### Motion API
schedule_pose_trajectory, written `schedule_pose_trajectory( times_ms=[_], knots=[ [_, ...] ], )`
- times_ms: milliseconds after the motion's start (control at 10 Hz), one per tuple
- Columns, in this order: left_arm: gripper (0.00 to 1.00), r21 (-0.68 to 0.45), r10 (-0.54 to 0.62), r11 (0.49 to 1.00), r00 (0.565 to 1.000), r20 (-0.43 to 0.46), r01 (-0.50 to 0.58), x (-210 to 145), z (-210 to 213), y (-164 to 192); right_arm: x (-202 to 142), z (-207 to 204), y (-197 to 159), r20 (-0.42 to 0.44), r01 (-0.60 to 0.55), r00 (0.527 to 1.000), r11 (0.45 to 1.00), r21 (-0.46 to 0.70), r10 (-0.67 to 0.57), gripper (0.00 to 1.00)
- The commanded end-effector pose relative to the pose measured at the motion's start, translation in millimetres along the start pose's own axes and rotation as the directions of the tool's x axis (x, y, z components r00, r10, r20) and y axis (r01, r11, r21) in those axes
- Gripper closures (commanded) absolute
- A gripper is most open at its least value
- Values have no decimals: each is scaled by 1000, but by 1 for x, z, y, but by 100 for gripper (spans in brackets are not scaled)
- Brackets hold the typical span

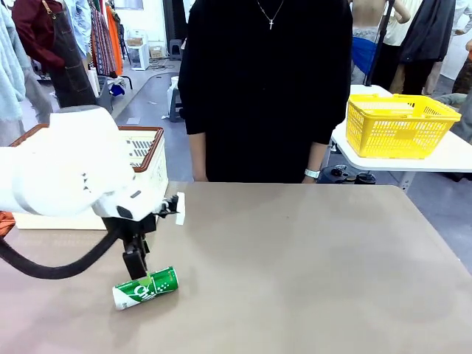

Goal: Place the drinks into the Shopping basket.
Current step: Pick up one drink and place it into the Shopping basket.

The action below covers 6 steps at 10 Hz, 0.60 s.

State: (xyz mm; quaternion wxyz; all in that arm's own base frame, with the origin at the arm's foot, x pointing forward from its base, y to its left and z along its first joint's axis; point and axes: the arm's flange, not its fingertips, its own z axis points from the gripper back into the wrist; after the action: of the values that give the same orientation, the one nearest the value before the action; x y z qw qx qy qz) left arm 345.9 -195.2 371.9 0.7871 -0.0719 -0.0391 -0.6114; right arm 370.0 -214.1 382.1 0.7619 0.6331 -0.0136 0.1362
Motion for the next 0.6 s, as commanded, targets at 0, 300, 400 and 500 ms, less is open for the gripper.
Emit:
schedule_pose_trajectory(
  times_ms=[0,300,400,500],
  knots=[
    [0,-2,27,1000,997,-79,-27,-11,-35,-26,0,-3,4,4,22,1000,1000,-14,-22,0],
    [0,-22,81,996,984,-158,-86,-11,-60,-14,0,-3,4,4,22,1000,1000,-14,-22,0],
    [0,-48,53,997,987,-153,-61,-11,-63,-12,0,-3,4,4,22,1000,1000,-14,-22,0],
    [0,-75,33,996,988,-151,-45,-8,-70,-10,0,-3,4,4,22,1000,1000,-14,-22,0]
  ],
)
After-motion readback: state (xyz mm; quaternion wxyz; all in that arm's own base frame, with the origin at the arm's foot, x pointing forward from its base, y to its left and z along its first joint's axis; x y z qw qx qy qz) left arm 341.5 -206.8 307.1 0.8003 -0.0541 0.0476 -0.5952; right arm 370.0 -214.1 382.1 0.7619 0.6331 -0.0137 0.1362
